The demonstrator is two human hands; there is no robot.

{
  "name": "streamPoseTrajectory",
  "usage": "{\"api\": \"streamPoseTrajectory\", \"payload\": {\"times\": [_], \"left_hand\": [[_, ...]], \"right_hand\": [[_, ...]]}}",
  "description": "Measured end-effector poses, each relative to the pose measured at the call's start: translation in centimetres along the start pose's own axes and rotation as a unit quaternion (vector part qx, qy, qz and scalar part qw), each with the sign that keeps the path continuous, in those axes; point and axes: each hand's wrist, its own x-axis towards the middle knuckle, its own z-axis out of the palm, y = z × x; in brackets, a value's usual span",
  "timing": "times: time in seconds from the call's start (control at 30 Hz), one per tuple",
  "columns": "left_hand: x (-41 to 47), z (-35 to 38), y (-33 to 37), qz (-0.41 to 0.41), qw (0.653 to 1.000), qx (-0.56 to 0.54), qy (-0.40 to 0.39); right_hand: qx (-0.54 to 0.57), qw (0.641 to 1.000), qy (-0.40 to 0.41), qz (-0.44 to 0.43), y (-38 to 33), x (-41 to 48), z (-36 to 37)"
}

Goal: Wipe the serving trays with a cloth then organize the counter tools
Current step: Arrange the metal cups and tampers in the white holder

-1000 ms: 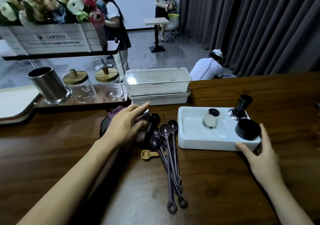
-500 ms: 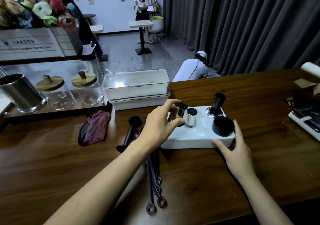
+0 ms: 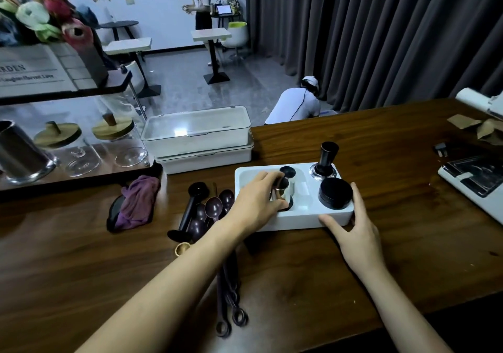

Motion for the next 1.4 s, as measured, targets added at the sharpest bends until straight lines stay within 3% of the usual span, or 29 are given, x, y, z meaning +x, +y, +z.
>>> {"api": "streamPoseTrajectory", "payload": {"times": [0.8, 1.1, 1.23, 1.4], "left_hand": [[0.6, 0.9, 0.4, 0.013, 0.998, 0.018, -0.065], [0.6, 0.2, -0.1, -0.006, 0.995, -0.051, -0.087], [-0.6, -0.6, -0.2, 0.015, 0.997, -0.059, -0.055], [-4.0, -3.6, -2.2, 0.013, 0.994, -0.103, 0.047]], "right_hand": [[-0.008, 1.0, 0.001, -0.007, -0.1, 0.0, 0.0], [-0.009, 1.0, -0.002, 0.003, -0.4, -0.1, -0.1], [-0.007, 1.0, -0.006, 0.004, -0.4, -0.1, 0.0], [-0.015, 1.0, -0.005, 0.012, -0.5, -0.1, 0.2]]}}
